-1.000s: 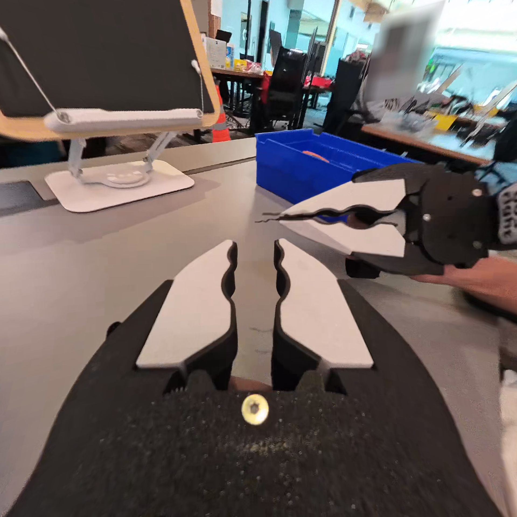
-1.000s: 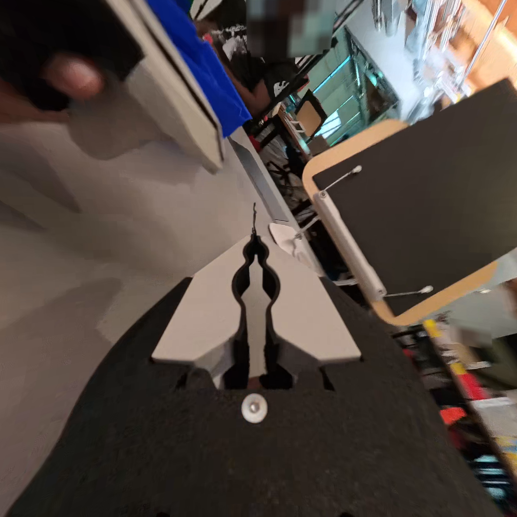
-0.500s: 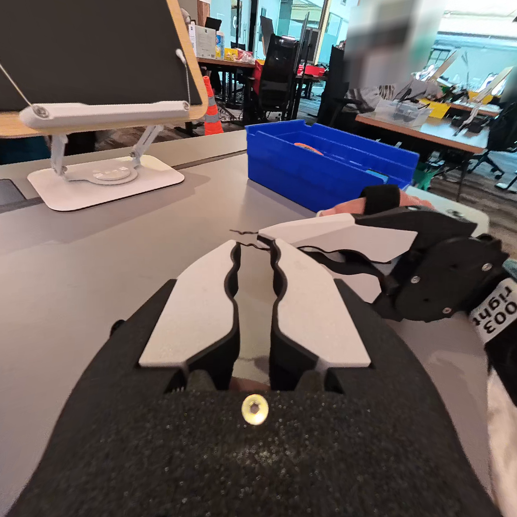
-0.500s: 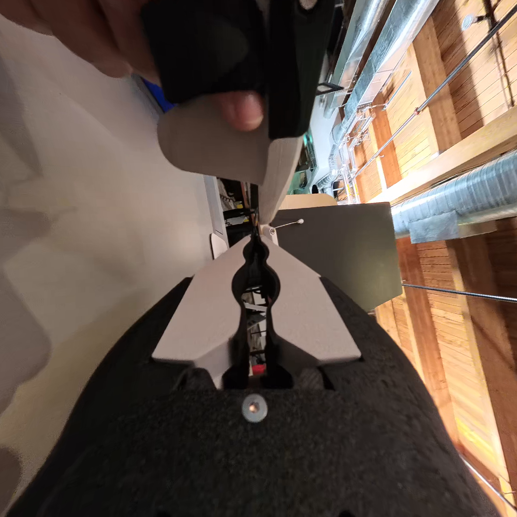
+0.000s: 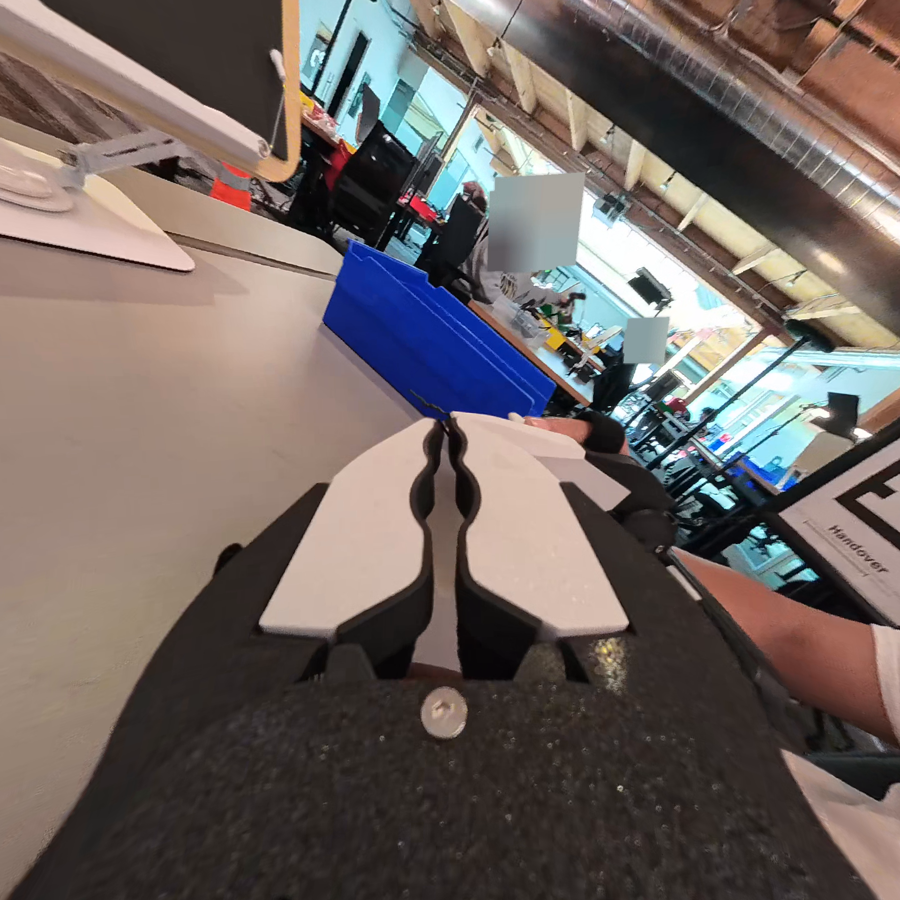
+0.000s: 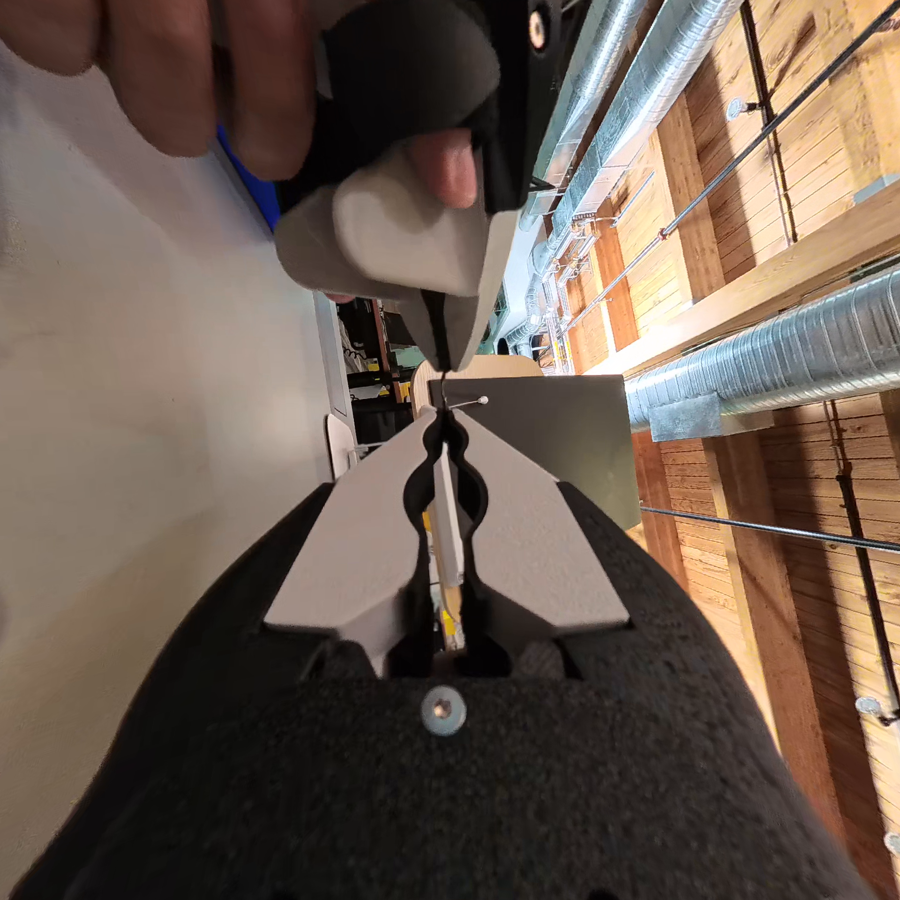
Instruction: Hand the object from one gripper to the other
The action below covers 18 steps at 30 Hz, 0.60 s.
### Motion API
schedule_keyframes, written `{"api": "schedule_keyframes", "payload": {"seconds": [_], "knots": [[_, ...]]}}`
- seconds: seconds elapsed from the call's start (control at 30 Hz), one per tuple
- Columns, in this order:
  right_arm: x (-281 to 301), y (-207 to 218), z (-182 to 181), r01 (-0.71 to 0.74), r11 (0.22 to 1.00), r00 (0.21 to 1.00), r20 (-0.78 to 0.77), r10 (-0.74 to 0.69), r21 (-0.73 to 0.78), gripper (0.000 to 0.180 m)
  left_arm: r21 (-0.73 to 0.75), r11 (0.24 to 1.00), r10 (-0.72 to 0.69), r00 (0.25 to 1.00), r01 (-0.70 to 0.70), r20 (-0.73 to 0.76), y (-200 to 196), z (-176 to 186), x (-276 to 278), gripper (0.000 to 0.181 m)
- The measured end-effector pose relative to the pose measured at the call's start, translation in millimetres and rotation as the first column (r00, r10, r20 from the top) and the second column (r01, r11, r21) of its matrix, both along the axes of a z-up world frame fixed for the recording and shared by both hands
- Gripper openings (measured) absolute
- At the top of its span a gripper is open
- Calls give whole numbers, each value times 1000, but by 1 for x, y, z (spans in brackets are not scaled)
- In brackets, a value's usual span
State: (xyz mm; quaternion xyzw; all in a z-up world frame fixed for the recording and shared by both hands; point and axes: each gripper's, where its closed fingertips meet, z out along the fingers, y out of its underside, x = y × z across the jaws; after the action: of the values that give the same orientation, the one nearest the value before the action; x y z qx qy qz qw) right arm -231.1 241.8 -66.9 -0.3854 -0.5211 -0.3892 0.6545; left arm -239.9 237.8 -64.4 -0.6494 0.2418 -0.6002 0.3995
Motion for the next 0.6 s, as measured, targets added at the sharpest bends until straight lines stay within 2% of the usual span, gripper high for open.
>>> {"api": "schedule_keyframes", "payload": {"seconds": [0.1,0.2,0.27,0.33,0.37,0.4,0.47,0.5,0.57,0.6], "knots": [[-2,0,0,-14,999,996,-91,10,-45,13,-16,1000,-9,1000,9,12,2,2,-2,0],[-3,-4,-4,-109,976,969,-238,62,-190,29,12,1000,-15,1000,14,19,4,8,-8,0],[-5,-10,-2,-273,910,885,-452,110,-312,35,57,998,-30,999,29,30,4,14,-12,0],[-2,-13,6,-441,814,747,-657,100,-378,43,114,992,-59,997,53,42,3,21,-17,0],[3,-13,13,-520,762,654,-754,66,-385,45,131,990,-62,997,55,55,4,25,-20,0],[6,-13,19,-619,687,550,-835,32,-381,44,139,988,-74,995,64,70,4,29,-22,0],[9,-18,23,-816,470,336,-938,-89,-337,41,148,987,-82,993,69,83,5,32,-26,0],[8,-19,19,-885,347,257,-948,-189,-310,39,148,986,-86,993,73,85,5,32,-27,0],[4,-29,17,-967,112,182,-929,-321,-228,40,148,984,-110,990,96,88,2,32,-25,0],[3,-31,19,-982,44,155,-920,-359,-183,39,149,983,-118,989,104,85,0,31,-24,0]]}}
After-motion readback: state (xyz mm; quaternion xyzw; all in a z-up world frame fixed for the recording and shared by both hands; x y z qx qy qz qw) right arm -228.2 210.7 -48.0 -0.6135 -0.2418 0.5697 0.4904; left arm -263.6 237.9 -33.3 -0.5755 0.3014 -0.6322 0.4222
